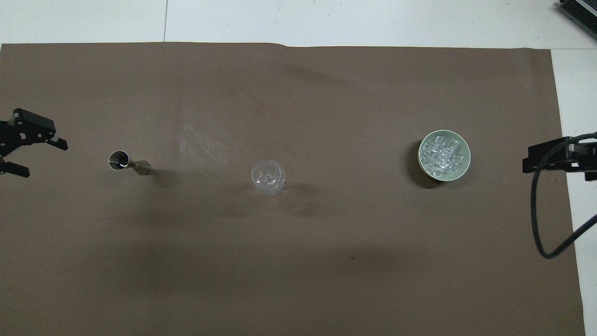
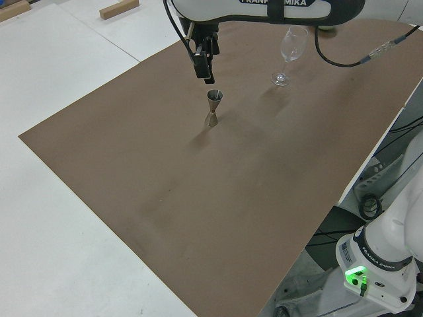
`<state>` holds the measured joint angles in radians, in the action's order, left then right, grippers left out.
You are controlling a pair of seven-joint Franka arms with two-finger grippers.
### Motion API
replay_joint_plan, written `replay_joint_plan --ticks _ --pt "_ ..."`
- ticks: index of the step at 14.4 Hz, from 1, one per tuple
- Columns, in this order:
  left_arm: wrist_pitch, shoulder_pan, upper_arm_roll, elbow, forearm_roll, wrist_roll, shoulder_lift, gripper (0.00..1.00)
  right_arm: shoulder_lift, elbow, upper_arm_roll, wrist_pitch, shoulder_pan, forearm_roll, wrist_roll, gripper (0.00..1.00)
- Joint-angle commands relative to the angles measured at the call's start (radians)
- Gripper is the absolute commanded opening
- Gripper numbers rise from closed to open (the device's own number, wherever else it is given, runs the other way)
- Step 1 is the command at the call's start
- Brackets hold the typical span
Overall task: Pour wine and add ice with both arms
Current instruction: 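Open the left gripper and reach toward the small metal cup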
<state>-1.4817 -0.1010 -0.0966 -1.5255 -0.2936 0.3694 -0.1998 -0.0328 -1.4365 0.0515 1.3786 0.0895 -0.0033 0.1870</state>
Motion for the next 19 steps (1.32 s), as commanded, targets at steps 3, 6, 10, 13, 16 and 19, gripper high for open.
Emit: replay_joint_plan --ticks 3,6,10,13,16,19 --pt "0.004 -0.014 -0.104 0.002 -0.145 0.150 -0.053 1.00 -0.015 -0.016 -0.002 0.011 -0.013 0.017 -0.018 1.00" --pt "0.004 -0.040 -0.107 -0.001 -0.203 0.299 -0.096 1.00 -0.015 -0.016 -0.002 0.011 -0.013 0.017 -0.018 1.00" --pt "0.008 -0.046 -0.117 0.001 -0.275 0.469 -0.153 1.00 -0.015 -0.016 -0.002 0.011 -0.013 0.017 -0.018 1.00" --pt "0.040 -0.097 -0.129 0.001 -0.380 0.503 -0.223 1.00 -0.015 -0.016 -0.002 0.011 -0.013 0.017 -0.018 1.00" --pt "0.057 -0.123 -0.130 -0.001 -0.443 0.508 -0.282 1.00 -0.015 -0.016 -0.004 0.011 -0.013 0.017 -0.018 1.00" --pt "0.058 -0.140 -0.130 -0.019 -0.496 0.513 -0.315 1.00 -0.015 -0.016 -0.002 0.011 -0.013 0.017 -0.018 1.00"
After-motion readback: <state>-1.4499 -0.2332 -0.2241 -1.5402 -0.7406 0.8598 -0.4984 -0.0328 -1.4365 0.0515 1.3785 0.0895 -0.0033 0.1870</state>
